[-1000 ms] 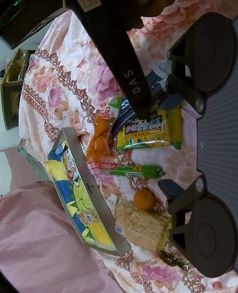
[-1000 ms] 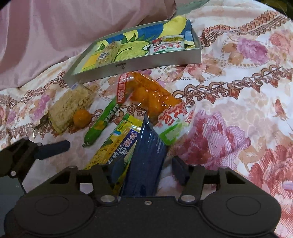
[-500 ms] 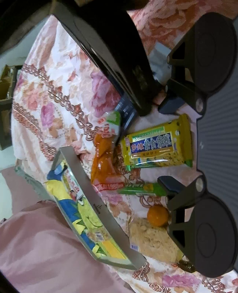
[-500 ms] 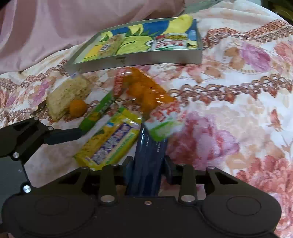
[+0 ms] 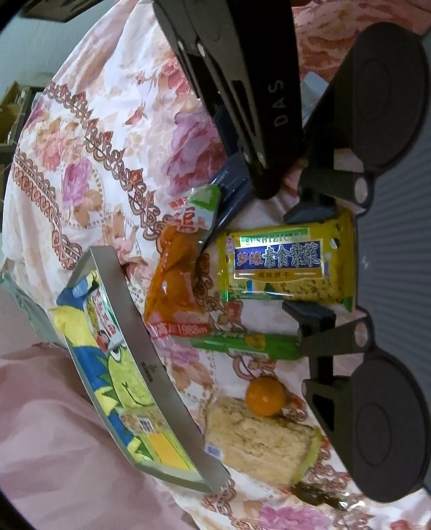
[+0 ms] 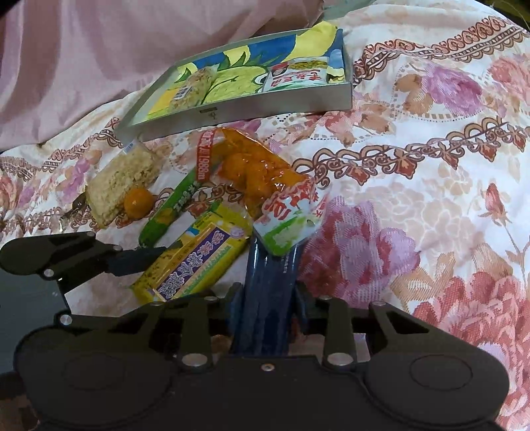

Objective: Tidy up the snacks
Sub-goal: 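Grasp the yellow wafer pack with the left gripper while the right grasps the blue tube snack, then carry the wafer pack with the left gripper while the right carries the blue tube into the tray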

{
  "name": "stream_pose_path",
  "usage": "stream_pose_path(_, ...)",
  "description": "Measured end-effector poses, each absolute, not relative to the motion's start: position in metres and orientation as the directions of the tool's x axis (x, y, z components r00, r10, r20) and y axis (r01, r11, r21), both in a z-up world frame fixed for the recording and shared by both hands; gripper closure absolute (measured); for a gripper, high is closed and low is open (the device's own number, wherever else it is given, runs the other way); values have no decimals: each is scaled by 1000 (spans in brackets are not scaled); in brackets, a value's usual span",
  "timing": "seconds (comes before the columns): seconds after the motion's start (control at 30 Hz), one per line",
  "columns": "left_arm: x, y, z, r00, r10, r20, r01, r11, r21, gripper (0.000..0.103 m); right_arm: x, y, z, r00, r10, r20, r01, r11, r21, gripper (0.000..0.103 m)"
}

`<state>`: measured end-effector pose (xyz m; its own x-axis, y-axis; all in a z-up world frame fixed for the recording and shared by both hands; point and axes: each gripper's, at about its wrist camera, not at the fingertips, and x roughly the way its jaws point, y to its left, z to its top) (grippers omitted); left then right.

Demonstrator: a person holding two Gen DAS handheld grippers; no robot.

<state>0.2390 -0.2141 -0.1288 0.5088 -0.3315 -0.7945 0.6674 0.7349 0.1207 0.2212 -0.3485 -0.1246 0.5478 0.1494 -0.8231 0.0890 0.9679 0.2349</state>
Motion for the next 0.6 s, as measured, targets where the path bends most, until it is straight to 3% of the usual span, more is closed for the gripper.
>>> stream_pose_path(0.37,233,-168,-104,538,-270,-798,515,855,58,51,197,-337,-117,543,293,-787,62,921,385,71)
stream_pose_path(0.6,226,-149,-79,649,-252,-718,441,894,85,50,184,-318,-95,636,276,-721,4,933,360,71)
